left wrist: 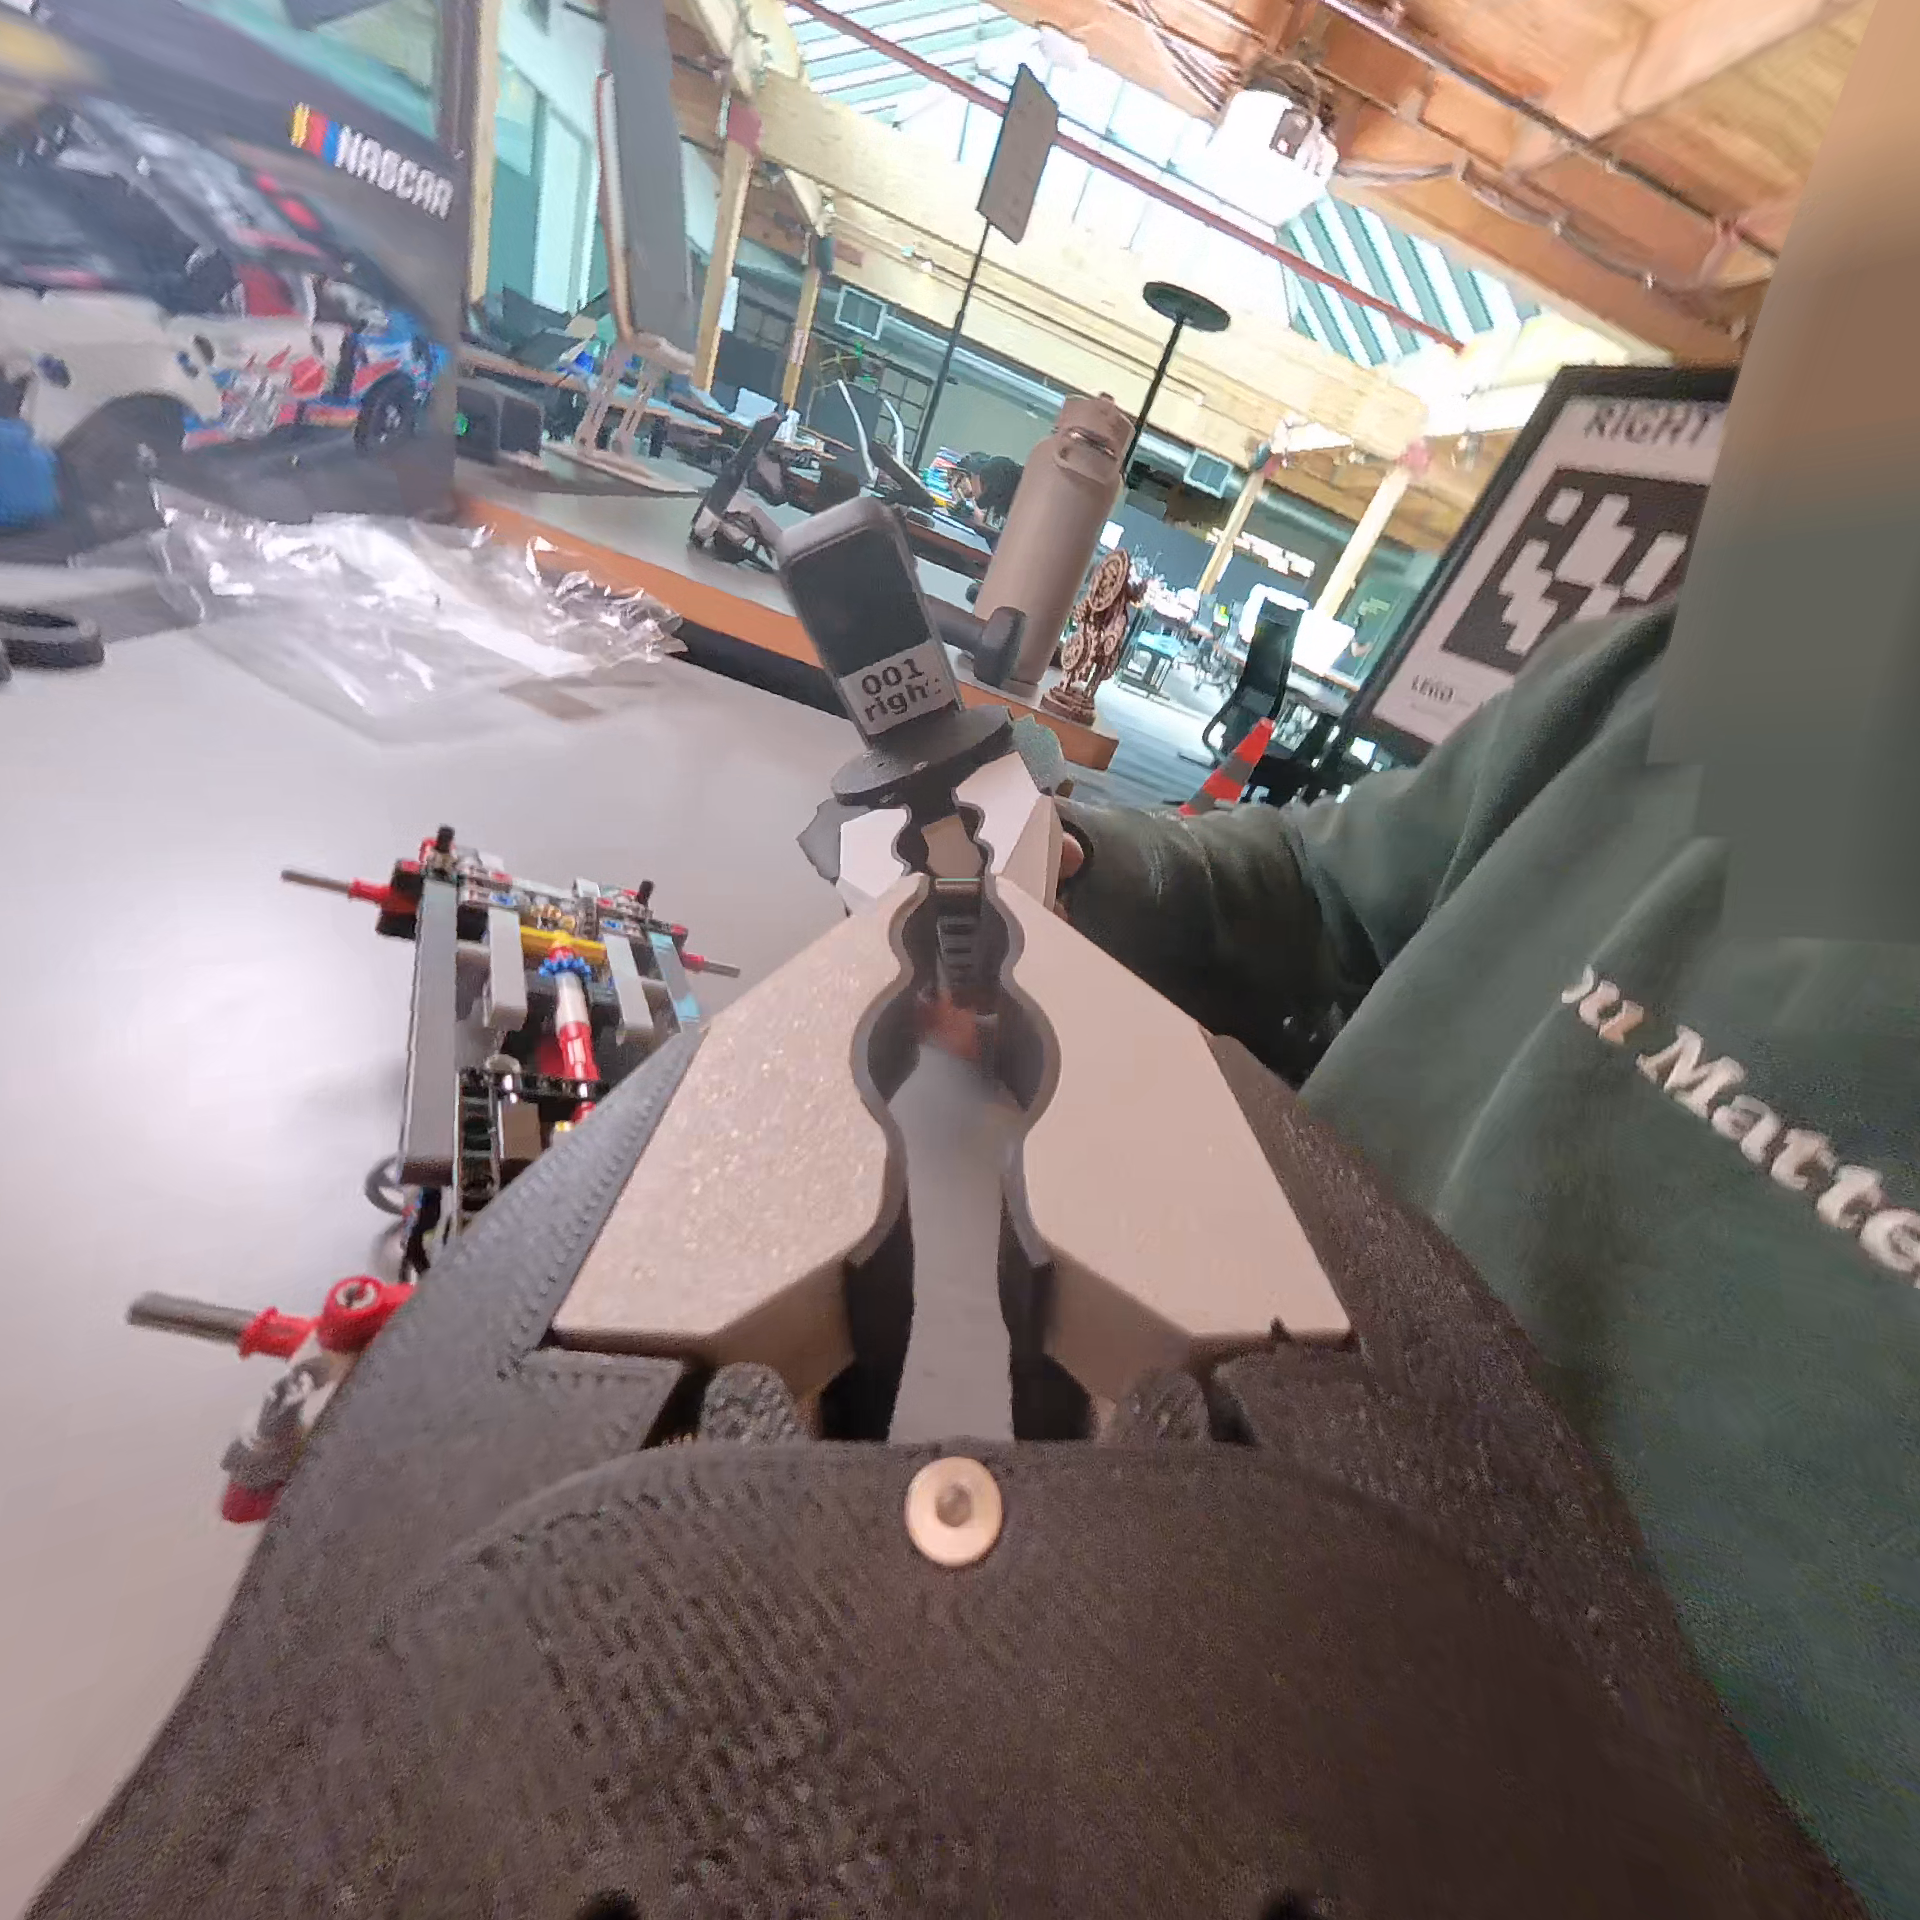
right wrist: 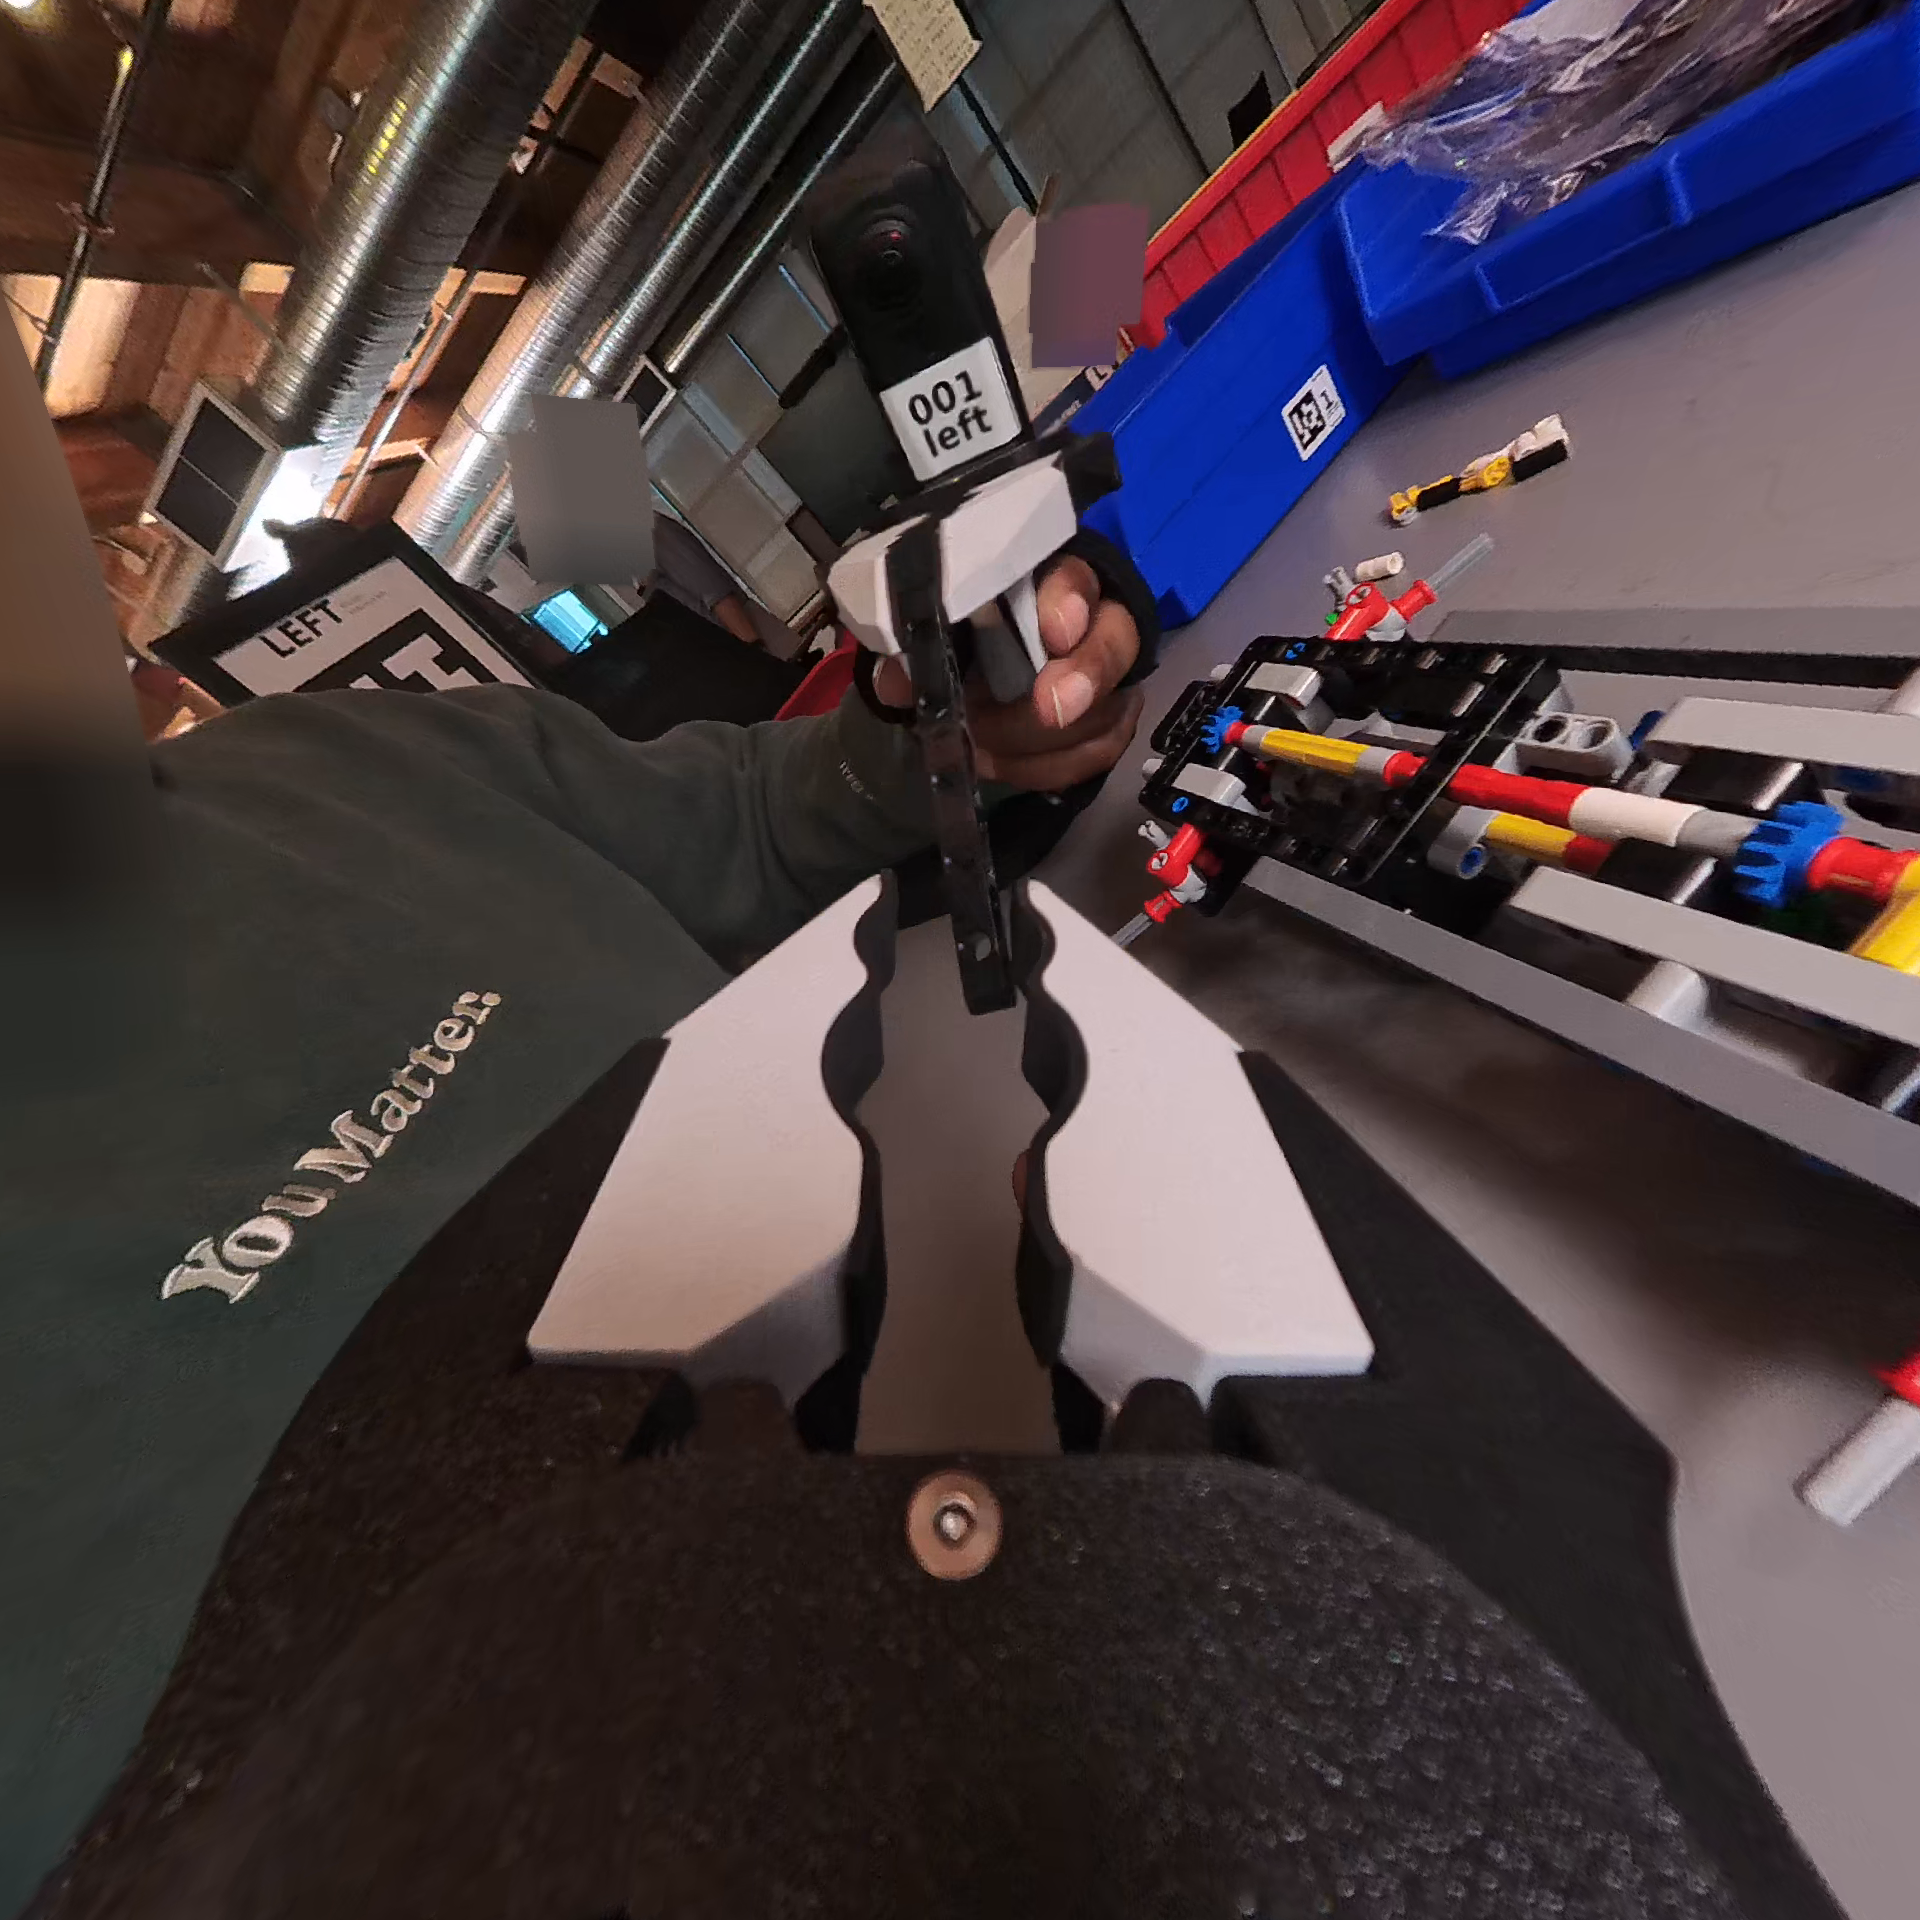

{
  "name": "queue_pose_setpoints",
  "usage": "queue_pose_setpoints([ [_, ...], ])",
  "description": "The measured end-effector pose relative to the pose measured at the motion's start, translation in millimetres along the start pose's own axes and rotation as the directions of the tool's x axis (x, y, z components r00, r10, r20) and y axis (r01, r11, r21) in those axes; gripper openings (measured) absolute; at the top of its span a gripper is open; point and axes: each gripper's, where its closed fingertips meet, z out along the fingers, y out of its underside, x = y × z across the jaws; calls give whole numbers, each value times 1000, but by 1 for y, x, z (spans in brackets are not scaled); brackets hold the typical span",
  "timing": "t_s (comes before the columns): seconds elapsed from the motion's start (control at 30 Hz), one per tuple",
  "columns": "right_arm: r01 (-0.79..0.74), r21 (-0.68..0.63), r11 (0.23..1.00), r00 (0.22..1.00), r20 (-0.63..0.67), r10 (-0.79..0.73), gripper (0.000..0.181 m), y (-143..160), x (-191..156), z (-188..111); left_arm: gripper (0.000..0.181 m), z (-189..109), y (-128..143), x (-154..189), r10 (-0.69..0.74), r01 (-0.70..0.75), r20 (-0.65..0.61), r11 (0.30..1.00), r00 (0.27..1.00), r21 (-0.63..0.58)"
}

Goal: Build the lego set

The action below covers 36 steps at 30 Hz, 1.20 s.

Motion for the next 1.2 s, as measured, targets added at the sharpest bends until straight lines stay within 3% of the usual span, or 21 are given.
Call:
queue_pose_setpoints([
  [0.2,51,97,994,992,-122,-39,30,-21,17,-12,6,3,4,-21,-337,335,39,941,941,41],
  [0.43,239,5,971,946,-226,-231,23,-18,15,-5,6,5,2,-21,-334,332,49,942,941,43],
  [0.6,321,-69,944,911,-249,-328,6,-12,12,5,6,7,3,-18,-253,253,74,967,965,11],
  [0.67,359,-95,929,891,-263,-371,6,-13,11,2,8,8,4,-18,-155,160,121,986,980,-37],
  [0.73,368,-88,926,877,-299,-377,5,-22,12,-8,22,5,-3,-23,4,14,195,996,981,-90],
  [0.83,382,-99,919,748,-551,-371,5,-54,42,-54,31,-10,-22,-45,221,-161,319,966,922,-204],
  [0.93,300,-108,948,604,-747,-276,4,-72,77,-109,37,-27,-16,-87,291,-120,387,904,875,-409],
  [1.03,193,-107,975,567,-799,-200,5,-69,101,-128,42,-28,10,-119,186,54,363,826,913,-560],
  [1.13,150,-164,975,544,-810,-220,5,-58,113,-121,45,-10,29,-119,-66,223,279,782,958,-582],
  [1.2,141,-199,970,538,-807,-243,5,-51,117,-115,34,-3,39,-117,-147,280,259,740,955,-612],
])
